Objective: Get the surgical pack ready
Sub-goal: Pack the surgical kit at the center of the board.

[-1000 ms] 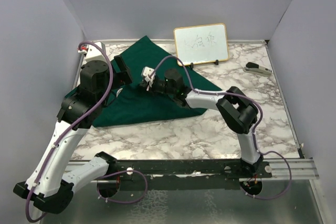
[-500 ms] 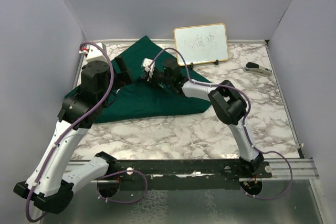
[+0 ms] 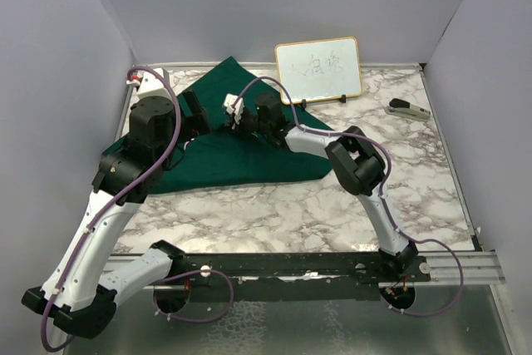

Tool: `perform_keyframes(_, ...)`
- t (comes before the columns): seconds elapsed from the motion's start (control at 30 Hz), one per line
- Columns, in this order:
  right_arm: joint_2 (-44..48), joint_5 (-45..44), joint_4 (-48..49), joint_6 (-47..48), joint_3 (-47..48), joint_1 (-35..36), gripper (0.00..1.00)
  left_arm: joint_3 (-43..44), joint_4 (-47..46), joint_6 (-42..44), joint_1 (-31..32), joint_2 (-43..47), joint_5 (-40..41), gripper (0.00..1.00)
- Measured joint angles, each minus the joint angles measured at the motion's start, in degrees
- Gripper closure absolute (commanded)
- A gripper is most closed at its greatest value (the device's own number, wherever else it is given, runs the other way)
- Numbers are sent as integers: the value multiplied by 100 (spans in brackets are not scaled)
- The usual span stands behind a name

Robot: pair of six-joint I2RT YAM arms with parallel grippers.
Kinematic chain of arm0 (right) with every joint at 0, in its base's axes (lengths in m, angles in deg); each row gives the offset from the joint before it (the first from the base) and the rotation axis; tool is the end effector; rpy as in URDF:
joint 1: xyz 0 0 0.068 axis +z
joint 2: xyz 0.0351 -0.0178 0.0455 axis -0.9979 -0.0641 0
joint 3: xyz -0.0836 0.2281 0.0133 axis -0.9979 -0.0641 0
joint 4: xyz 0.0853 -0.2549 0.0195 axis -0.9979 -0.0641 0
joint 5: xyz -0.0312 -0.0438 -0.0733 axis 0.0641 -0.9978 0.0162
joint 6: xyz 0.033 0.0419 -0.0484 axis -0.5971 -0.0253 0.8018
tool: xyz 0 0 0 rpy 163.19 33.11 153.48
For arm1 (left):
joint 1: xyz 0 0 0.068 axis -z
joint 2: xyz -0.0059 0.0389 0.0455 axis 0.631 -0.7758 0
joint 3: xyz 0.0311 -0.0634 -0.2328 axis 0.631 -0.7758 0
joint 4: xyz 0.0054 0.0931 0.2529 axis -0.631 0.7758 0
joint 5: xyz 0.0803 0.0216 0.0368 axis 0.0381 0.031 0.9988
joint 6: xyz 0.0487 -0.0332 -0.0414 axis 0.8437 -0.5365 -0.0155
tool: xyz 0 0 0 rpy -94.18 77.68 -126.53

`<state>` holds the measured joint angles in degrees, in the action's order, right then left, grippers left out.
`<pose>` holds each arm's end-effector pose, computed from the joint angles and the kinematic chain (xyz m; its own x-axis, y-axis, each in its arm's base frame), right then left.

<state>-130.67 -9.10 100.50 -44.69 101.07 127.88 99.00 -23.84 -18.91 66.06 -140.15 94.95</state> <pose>0.3843 0.3775 0.1307 0.0917 -0.3206 -0.9427 -0.9419 0.2791 -0.1866 0.2047 -0.0775 0.4071 -0.3093 -0.3345 -0.8902 -0.0733 0.9417 -0.3284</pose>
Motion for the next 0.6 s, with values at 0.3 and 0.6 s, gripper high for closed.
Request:
perform_keyframes(0.3, -227, -245, -13, -4, 15, 0, 97, -11, 0, -4, 0, -76, -48, 14)
perform_keyframes(0.6, -304, -356, -114, 0, 168, -2, 97, -20, 0, -9, 0, -168, -151, 14)
